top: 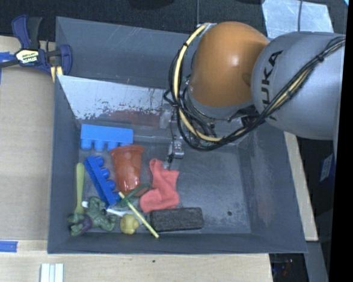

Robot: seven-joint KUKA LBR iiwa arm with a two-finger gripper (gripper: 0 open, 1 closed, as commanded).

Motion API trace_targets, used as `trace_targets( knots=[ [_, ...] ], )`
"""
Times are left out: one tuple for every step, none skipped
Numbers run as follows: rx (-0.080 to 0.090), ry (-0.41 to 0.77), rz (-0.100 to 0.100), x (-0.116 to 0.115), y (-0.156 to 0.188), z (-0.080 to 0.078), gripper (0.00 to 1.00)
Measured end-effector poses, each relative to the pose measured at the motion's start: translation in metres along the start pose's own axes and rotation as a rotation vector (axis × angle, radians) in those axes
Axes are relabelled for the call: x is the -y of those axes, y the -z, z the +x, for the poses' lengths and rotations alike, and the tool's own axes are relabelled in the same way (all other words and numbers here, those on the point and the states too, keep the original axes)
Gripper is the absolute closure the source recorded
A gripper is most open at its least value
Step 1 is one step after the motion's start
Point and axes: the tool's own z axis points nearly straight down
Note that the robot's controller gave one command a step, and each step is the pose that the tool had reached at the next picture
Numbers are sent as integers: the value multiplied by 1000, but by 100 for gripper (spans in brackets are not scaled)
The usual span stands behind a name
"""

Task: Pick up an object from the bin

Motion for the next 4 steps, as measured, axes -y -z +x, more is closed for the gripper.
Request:
trace_targets(
  knots=[
    [8,-3,-1,0,5,-1,100],
    [8,-3,-1,1,5,-1,100],
    [12,-26,-3,52,-18,23,100],
    [10,49,3,58,-27,27,100]
  ],
)
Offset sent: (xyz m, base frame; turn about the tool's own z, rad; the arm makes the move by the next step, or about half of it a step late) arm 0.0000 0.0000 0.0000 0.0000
